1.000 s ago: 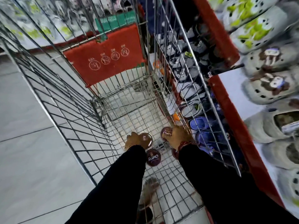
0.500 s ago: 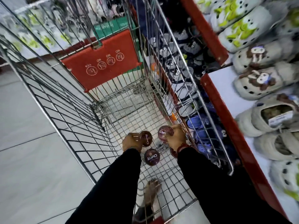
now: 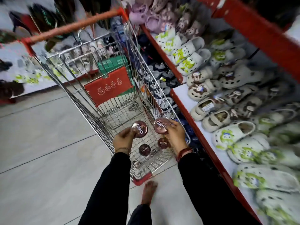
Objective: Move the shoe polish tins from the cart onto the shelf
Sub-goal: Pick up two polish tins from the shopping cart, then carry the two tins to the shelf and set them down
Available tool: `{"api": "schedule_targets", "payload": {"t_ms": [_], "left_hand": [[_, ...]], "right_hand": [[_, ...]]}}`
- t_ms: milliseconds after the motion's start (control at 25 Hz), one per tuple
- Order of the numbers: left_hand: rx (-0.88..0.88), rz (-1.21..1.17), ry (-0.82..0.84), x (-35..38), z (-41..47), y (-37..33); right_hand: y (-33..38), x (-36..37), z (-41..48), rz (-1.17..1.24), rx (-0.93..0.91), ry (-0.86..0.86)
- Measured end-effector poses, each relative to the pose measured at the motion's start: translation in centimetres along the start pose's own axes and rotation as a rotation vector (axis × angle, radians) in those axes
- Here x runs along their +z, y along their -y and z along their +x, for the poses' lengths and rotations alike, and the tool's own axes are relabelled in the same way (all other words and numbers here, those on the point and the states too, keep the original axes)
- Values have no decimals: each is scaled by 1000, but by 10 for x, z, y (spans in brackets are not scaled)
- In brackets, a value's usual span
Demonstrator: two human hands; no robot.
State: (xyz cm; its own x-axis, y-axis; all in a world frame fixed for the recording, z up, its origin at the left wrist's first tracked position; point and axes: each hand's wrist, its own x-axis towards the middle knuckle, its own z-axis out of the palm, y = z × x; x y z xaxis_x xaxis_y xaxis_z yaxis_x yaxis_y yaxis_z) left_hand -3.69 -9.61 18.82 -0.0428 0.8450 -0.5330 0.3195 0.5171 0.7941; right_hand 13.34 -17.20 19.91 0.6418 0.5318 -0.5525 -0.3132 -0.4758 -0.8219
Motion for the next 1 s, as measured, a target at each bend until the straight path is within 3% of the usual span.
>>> {"api": "schedule_targets", "payload": {"t_ms": [360, 640, 880, 1000], "left_hand": [[245, -179, 279, 23, -141, -104], [438, -147, 663, 100, -266, -176], [580, -50, 952, 185, -374, -202], [719, 63, 981, 227, -420, -202]], "right_hand": [[92, -149, -149, 313, -300, -191], [127, -299, -246, 417, -513, -493], [116, -404, -296, 471, -533, -717], [103, -447, -311, 444, -515, -830]]}}
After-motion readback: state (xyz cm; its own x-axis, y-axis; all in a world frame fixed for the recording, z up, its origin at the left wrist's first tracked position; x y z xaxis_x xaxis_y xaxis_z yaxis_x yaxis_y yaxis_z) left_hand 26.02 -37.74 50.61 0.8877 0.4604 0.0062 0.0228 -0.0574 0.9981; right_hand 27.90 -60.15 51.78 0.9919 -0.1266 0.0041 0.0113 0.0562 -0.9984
